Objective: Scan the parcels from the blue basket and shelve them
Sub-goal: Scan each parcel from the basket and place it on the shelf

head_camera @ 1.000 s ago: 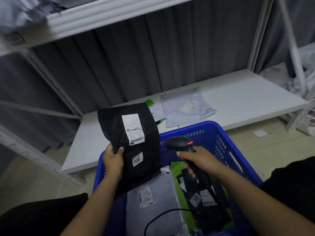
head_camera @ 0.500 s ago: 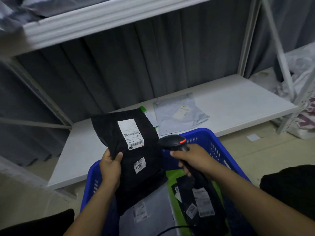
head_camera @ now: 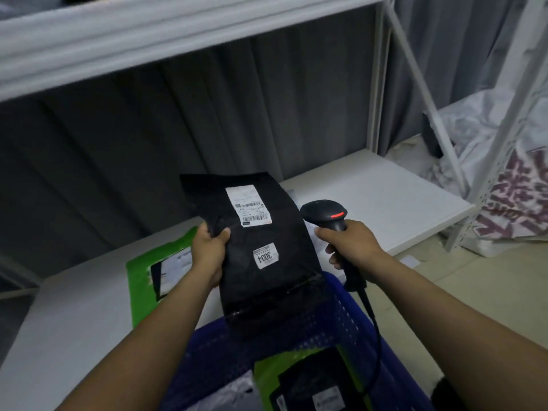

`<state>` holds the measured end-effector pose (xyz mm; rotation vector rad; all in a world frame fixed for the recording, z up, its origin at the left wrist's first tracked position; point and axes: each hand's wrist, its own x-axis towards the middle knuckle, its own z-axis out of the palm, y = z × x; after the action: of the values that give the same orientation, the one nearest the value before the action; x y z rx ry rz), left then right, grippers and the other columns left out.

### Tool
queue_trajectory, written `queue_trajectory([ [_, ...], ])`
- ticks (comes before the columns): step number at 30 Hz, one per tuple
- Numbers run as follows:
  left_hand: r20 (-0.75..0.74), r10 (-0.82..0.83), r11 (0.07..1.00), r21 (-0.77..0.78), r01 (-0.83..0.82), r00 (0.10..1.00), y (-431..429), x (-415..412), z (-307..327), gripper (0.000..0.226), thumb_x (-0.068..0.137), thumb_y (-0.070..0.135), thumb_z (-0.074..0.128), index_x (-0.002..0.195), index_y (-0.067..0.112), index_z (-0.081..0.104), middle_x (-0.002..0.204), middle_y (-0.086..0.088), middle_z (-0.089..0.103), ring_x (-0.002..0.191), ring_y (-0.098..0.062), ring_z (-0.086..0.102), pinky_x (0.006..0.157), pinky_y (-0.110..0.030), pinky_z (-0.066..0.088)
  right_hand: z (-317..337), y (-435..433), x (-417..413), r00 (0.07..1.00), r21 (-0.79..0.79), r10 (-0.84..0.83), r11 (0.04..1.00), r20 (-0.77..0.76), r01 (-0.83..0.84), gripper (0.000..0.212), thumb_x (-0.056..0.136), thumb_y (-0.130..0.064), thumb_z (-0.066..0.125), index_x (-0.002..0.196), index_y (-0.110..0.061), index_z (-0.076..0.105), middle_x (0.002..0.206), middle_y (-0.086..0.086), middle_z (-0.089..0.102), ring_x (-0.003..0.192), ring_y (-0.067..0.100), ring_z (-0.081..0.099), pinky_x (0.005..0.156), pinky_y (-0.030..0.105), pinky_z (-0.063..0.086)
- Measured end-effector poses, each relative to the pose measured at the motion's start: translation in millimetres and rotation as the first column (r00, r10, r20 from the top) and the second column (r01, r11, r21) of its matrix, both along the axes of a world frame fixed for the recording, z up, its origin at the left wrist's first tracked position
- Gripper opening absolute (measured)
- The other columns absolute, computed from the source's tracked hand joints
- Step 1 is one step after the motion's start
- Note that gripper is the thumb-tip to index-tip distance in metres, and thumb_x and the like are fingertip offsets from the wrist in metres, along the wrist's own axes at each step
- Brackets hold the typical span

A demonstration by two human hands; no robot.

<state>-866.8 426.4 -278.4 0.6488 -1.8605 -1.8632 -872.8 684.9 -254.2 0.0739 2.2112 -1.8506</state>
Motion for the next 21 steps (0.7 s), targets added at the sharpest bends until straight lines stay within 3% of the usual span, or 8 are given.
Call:
queue_trajectory([
  [3, 0.030, -0.031, 0.998, -0.048, 0.032, 0.999, -4, -59, -15, 0.034, 0.093, -0.003, 0.056, 0.122, 0.015, 0.054, 0.118, -0.001, 0.062, 0.095, -0.016, 0.060, 0.080, -0.029, 0.051, -14, 3, -23, 0.998, -0.009, -0.033, 0.999, 0.051, 0.034, 0.022, 0.087, -0.025, 0.069, 0.081, -0.005, 0.063, 0.067, 0.012, 0.061, 0.050, 0.024, 0.056, 0.048, 0.029, 0.046],
  [6, 0.073, -0.031, 0.992, -0.119, 0.040, 0.997, -21, -114, -35, 0.032, 0.091, -0.004, 0.057, 0.120, 0.009, 0.056, 0.124, -0.006, 0.062, 0.104, -0.021, 0.061, 0.096, -0.038, 0.050, -25, 7, -39, 0.993, 0.010, -0.072, 0.997, 0.091, 0.071, 0.023, 0.085, -0.026, 0.070, 0.083, -0.004, 0.064, 0.068, 0.013, 0.063, 0.052, 0.026, 0.057, 0.050, 0.030, 0.047],
  [10, 0.138, 0.060, 0.981, -0.191, -0.033, 0.989, -39, -160, -65, 0.039, 0.089, -0.002, 0.060, 0.127, 0.005, 0.054, 0.124, -0.011, 0.063, 0.112, -0.027, 0.060, 0.101, -0.039, 0.047, -34, 8, -52, 0.982, -0.010, -0.125, 0.992, 0.141, 0.128, 0.019, 0.086, -0.023, 0.069, 0.084, -0.005, 0.063, 0.067, 0.011, 0.061, 0.050, 0.023, 0.055, 0.049, 0.029, 0.046],
  [13, 0.199, 0.105, 0.938, -0.345, -0.030, 0.974, -52, -171, -90, 0.057, 0.085, 0.004, 0.068, 0.137, 0.004, 0.044, 0.129, -0.015, 0.059, 0.118, -0.032, 0.057, 0.102, -0.039, 0.045, -38, 3, -54, 0.983, 0.017, -0.118, 0.993, 0.140, 0.117, 0.021, 0.086, -0.025, 0.069, 0.086, -0.004, 0.065, 0.067, 0.011, 0.063, 0.049, 0.022, 0.056, 0.048, 0.028, 0.046],
  [15, 0.319, 0.059, 0.887, -0.452, 0.098, 0.946, -56, -170, -105, 0.083, 0.081, 0.010, 0.075, 0.147, 0.005, 0.026, 0.136, -0.015, 0.052, 0.124, -0.034, 0.051, 0.103, -0.039, 0.041, -38, 0, -53, 0.989, 0.059, -0.079, 0.996, 0.121, 0.073, 0.022, 0.087, -0.027, 0.069, 0.086, -0.005, 0.065, 0.069, 0.011, 0.064, 0.050, 0.021, 0.058, 0.048, 0.027, 0.047],
  [17, 0.472, 0.007, 0.791, -0.542, 0.284, 0.882, -59, -164, -122, 0.091, 0.078, 0.016, 0.079, 0.149, 0.005, 0.023, 0.145, -0.019, 0.039, 0.134, -0.034, 0.040, 0.108, -0.038, 0.035, -38, -3, -51, 0.994, 0.098, -0.044, 0.995, 0.098, 0.035, 0.022, 0.087, -0.028, 0.069, 0.087, -0.006, 0.065, 0.072, 0.012, 0.066, 0.051, 0.021, 0.059, 0.048, 0.027, 0.048],
  [19, 0.632, -0.058, 0.658, -0.558, 0.506, 0.772, -59, -154, -132, 0.088, 0.081, 0.027, 0.077, 0.151, 0.010, 0.026, 0.152, -0.021, 0.029, 0.140, -0.032, 0.030, 0.113, -0.034, 0.027, -38, -4, -50, 0.997, 0.144, -0.019, 0.990, 0.074, 0.008, 0.025, 0.087, -0.029, 0.069, 0.088, -0.005, 0.065, 0.076, 0.015, 0.068, 0.052, 0.021, 0.060, 0.048, 0.027, 0.049],
  [21, 0.693, -0.160, 0.600, -0.497, 0.627, 0.703, -53, -140, -128, 0.073, 0.086, 0.027, 0.072, 0.146, 0.008, 0.036, 0.149, -0.017, 0.037, 0.136, -0.029, 0.038, 0.109, -0.027, 0.028, -37, -4, -49, 0.998, 0.187, 0.009, 0.982, 0.063, -0.021, 0.029, 0.086, -0.031, 0.070, 0.089, -0.002, 0.066, 0.076, 0.016, 0.069, 0.053, 0.024, 0.061, 0.050, 0.029, 0.050],
])
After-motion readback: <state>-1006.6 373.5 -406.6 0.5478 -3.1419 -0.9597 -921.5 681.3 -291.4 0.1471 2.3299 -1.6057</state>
